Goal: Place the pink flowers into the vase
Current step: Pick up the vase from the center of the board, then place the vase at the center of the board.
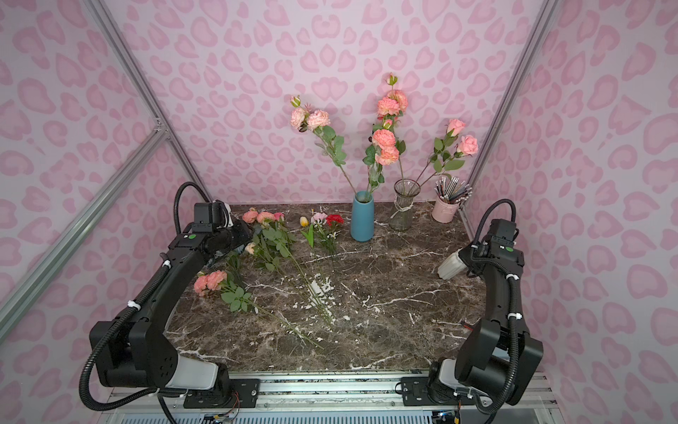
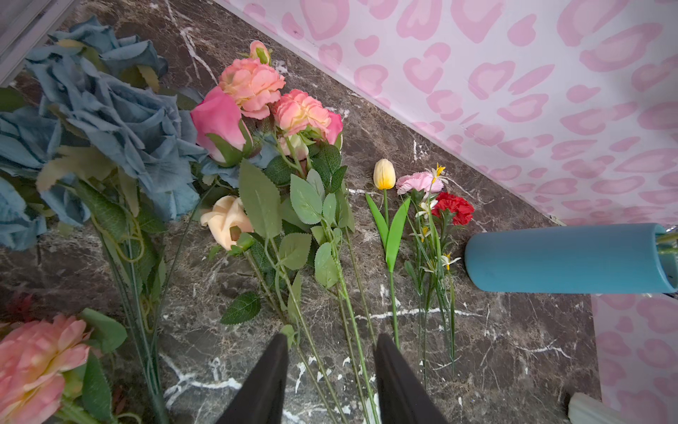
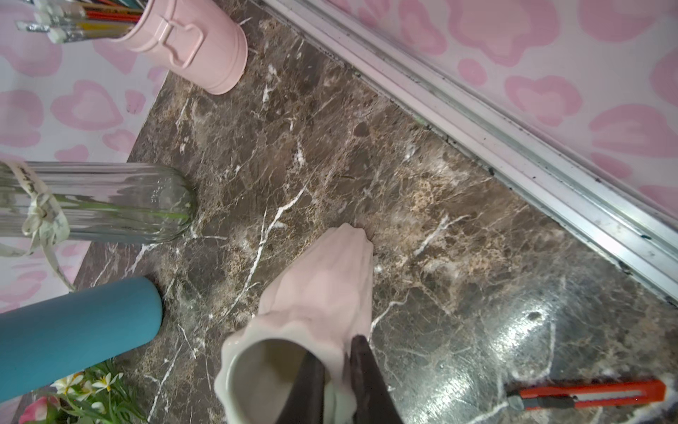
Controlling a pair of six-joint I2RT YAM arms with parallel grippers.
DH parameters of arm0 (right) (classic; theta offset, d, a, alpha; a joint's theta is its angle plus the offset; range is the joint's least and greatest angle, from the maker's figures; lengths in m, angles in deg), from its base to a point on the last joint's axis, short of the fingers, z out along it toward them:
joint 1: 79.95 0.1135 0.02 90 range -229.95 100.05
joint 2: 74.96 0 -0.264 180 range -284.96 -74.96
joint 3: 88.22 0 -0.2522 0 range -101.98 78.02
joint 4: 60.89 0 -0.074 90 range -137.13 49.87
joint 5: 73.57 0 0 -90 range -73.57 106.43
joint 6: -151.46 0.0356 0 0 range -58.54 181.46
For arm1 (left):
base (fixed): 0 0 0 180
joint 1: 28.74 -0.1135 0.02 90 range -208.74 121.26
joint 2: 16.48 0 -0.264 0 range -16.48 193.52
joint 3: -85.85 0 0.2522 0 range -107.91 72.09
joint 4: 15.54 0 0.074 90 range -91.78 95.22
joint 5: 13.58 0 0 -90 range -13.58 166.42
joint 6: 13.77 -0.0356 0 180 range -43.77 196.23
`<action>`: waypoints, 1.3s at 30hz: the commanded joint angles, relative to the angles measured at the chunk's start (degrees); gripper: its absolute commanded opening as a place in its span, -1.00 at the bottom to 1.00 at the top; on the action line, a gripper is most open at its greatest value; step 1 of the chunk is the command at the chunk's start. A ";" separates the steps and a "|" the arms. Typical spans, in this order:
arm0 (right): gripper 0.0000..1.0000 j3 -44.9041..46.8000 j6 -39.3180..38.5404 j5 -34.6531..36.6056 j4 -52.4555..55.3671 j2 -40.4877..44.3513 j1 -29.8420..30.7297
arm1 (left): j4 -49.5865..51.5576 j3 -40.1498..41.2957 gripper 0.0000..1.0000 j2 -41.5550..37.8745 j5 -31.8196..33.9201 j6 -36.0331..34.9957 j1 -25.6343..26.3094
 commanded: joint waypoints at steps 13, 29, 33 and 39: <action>-1.00 -6.19 5.95 1.57 3.99 -3.65 20.28 | -2.00 0.06 -0.14 -0.67 1.05 0.37 -0.07; -1.00 -20.06 3.83 7.59 10.84 -13.78 38.52 | -1.95 0.24 -0.14 -1.16 1.44 0.72 -0.07; -1.00 -23.14 2.39 6.74 13.40 -16.31 41.00 | -1.80 0.19 -0.14 -1.17 2.03 0.70 -0.16; -1.00 -27.98 -0.52 6.00 18.86 -19.21 44.72 | -1.71 0.22 -0.14 -1.17 1.95 0.73 -0.25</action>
